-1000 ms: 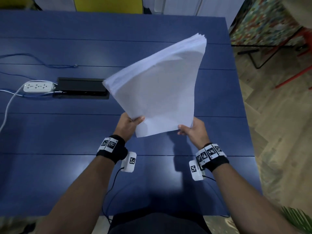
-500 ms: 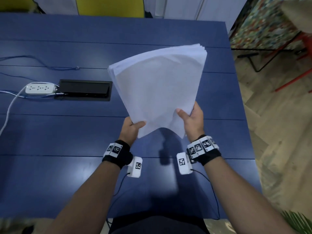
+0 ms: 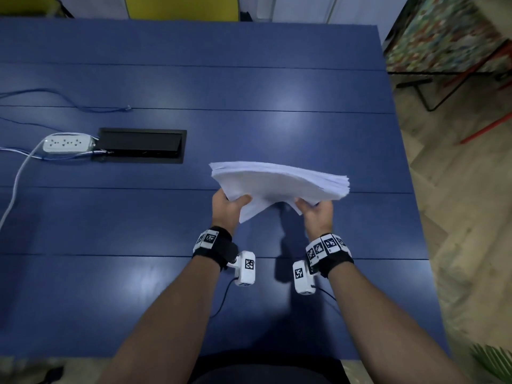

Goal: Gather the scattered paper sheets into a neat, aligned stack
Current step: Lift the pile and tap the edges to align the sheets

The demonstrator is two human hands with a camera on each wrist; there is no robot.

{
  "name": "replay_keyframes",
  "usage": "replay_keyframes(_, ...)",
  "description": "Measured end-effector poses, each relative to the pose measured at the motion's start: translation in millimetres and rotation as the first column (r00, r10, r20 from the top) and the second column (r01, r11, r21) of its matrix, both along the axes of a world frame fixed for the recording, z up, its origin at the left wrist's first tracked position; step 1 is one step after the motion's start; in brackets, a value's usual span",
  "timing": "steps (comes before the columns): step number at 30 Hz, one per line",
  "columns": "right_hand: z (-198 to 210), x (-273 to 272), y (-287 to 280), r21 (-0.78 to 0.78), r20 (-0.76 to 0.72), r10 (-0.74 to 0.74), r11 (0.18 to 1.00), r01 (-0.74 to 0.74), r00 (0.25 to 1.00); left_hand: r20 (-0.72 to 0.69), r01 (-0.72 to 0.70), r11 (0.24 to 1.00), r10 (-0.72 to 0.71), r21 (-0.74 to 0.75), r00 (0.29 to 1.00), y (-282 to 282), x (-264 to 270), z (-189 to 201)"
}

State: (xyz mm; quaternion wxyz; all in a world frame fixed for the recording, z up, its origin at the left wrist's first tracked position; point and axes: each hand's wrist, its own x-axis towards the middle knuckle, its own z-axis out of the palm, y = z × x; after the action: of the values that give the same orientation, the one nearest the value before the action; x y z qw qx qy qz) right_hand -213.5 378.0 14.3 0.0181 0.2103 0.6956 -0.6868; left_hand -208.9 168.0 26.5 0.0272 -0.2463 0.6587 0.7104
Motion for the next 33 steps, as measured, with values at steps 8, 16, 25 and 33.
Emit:
replay_keyframes(8, 19.8, -13.5, 24.4, 0.049, -0.021, 0.124, 0.991, -0.123, 0.992, -0.098, 0.114, 0.993, -0.116, -0.027, 0.988, 3.9, -1.5, 11.3)
replay_keyframes(16, -0.9, 13.1, 1.7, 0.012, -0.018, 0.057, 0.998, -0.057, 0.998, -0.008, 0.023, 1.0, -0.023, 0.01, 1.0, 0.1, 13.4, -9.1)
replay_keyframes(25, -10.3, -4.4, 24.4, -0.144, 0.054, 0.131, 0.982, -0.122, 0.99, -0.004, 0.046, 0.997, -0.046, 0.061, 0.999, -9.1, 10.5, -15.7)
replay_keyframes(33, -18.0, -8.4, 17.4, -0.176, 0.147, 0.22, 0.965, -0.193, 0.964, 0.026, 0.054, 0.994, -0.056, 0.092, 0.998, -9.9, 4.1, -15.5)
